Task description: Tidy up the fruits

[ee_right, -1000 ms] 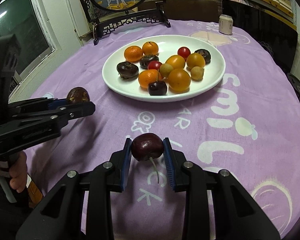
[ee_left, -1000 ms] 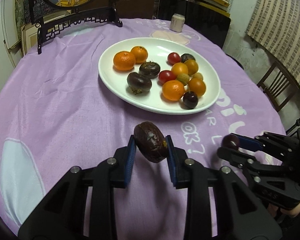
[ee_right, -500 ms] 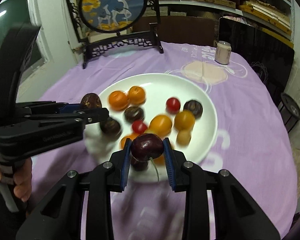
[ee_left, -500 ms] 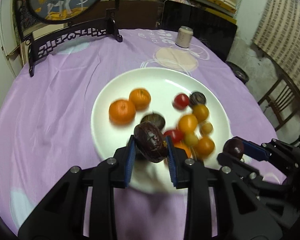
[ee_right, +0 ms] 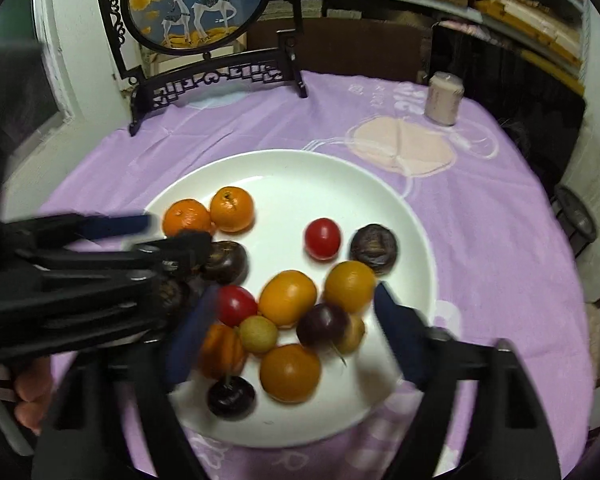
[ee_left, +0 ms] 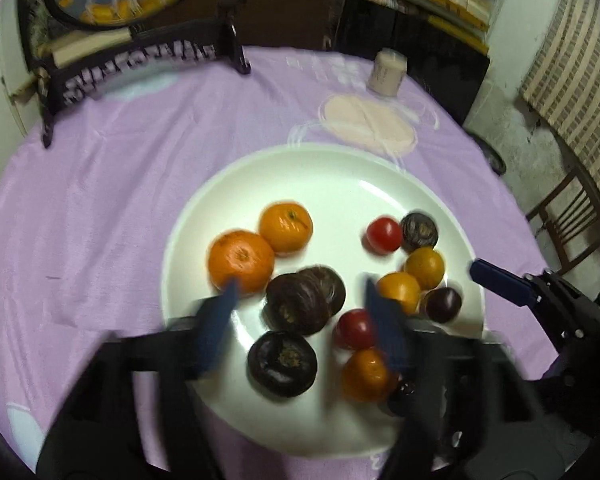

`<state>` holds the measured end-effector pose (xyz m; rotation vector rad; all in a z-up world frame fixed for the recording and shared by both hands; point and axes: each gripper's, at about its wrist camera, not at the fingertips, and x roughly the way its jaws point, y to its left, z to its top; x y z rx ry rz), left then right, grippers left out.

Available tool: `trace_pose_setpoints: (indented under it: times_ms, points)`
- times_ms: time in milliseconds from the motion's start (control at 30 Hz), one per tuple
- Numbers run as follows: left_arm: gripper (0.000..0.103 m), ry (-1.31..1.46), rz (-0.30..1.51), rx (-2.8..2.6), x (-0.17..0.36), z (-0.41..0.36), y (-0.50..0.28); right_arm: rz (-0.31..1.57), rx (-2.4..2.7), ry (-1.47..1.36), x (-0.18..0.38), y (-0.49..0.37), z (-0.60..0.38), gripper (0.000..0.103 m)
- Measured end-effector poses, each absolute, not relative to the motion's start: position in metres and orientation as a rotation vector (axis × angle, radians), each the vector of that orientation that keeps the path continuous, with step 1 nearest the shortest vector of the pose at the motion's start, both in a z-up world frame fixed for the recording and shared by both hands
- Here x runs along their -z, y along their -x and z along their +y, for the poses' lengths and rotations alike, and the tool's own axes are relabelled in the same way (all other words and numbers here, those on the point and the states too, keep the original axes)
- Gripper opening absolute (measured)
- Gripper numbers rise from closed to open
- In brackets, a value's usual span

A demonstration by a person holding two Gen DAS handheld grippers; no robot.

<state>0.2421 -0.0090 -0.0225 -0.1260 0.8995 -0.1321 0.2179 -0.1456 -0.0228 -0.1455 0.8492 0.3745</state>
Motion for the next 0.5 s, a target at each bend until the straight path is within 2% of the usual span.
trace_pose_setpoints:
  times_ms: [67,133,500]
  points:
    - [0.093,0.111,0.843,0.114,0.007,-0.006,-0.225,0.836,-0.35,0.178,0.017,-0.205,-0.147,0.098]
    - [0.098,0.101,0.798,0.112,-0.005,-0.003,-0.204,0.821,-0.339,0.191,0.013,-0.19,-0.149,0.102]
    - [0.101,0.041,0.75,0.041,-0.007,0.003,-0.106,0.89,-0.281,0.152,0.023,-0.128,-0.16,0.102]
